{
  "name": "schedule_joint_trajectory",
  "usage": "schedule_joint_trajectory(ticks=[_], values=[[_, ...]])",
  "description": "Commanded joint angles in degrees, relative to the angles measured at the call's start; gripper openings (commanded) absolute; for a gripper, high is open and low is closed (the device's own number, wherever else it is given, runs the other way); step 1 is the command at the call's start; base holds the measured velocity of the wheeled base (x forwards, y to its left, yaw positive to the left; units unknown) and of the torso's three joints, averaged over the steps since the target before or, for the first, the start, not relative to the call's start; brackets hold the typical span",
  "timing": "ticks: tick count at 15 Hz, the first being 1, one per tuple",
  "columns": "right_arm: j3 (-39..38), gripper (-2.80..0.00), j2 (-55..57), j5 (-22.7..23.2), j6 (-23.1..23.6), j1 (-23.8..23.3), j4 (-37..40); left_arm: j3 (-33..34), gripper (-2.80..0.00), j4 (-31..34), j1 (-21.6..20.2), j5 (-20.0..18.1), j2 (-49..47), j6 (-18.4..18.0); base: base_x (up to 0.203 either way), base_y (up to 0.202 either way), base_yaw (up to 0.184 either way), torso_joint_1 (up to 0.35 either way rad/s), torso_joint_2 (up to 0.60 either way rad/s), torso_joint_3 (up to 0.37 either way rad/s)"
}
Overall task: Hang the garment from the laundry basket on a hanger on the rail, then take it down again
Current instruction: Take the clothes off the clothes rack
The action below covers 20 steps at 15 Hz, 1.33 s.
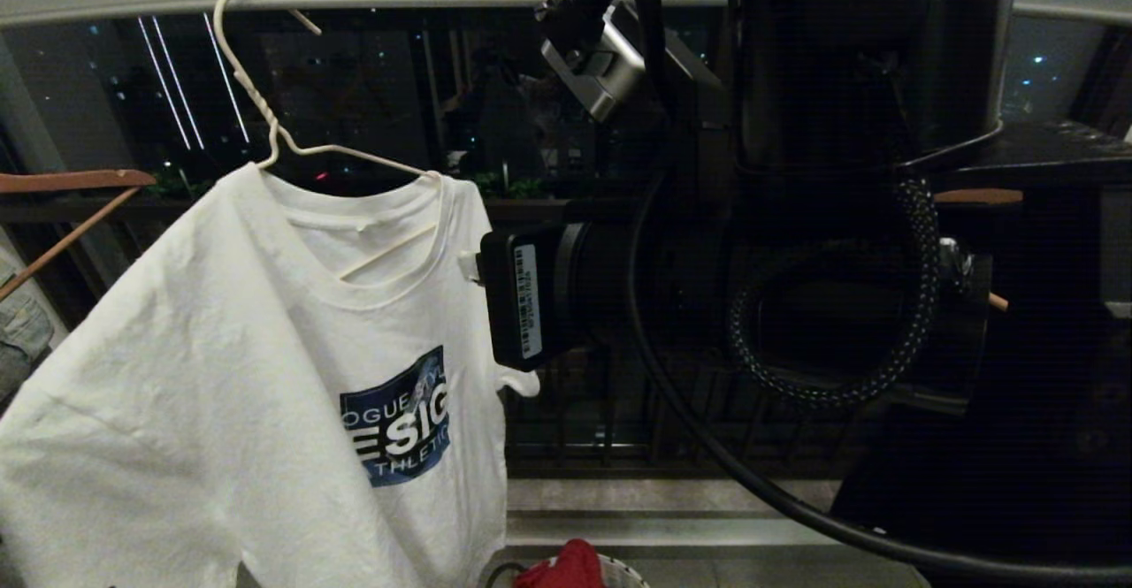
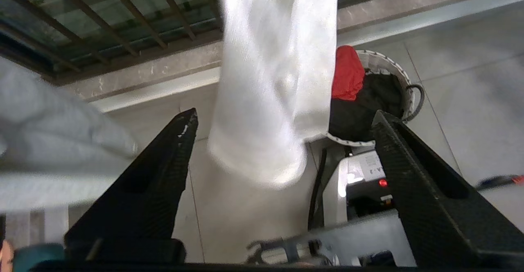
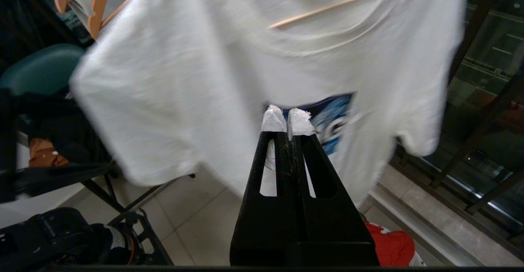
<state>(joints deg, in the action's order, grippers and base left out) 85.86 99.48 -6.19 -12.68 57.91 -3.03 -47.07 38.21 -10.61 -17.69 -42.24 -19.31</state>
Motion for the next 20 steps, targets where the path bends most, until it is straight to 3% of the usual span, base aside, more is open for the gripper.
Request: schedule_joint_trajectory(ticks=[1, 5, 11, 14, 20], values=[[0.01, -2.8, 0.19, -0.05, -0.07, 0.01, -0.05, 2.92, 0.0, -4.3, -0.03, -0.15, -2.81, -0.11, 0.0, 0.0, 0.0, 0.0, 0.0, 0.0], [0.01, -2.8, 0.19, -0.05, -0.07, 0.01, -0.05, 4.35, 0.0, -8.84, -0.03, -0.15, -4.26, -0.2, 0.0, 0.0, 0.0, 0.0, 0.0, 0.0], [0.01, -2.8, 0.19, -0.05, 0.02, 0.01, -0.05, 7.76, 0.0, -10.79, -0.03, -0.7, -6.64, -1.1, 0.0, 0.0, 0.0, 0.0, 0.0, 0.0], [0.01, -2.8, 0.19, -0.05, 0.02, 0.01, -0.05, 13.19, 0.0, -16.7, -0.03, 3.29, -4.01, -2.14, 0.0, 0.0, 0.0, 0.0, 0.0, 0.0], [-0.08, -2.8, 0.19, -0.05, 0.02, 0.01, -0.05, 13.05, 0.0, -14.83, -0.03, 3.45, 0.03, -2.57, 0.0, 0.0, 0.0, 0.0, 0.0, 0.0]])
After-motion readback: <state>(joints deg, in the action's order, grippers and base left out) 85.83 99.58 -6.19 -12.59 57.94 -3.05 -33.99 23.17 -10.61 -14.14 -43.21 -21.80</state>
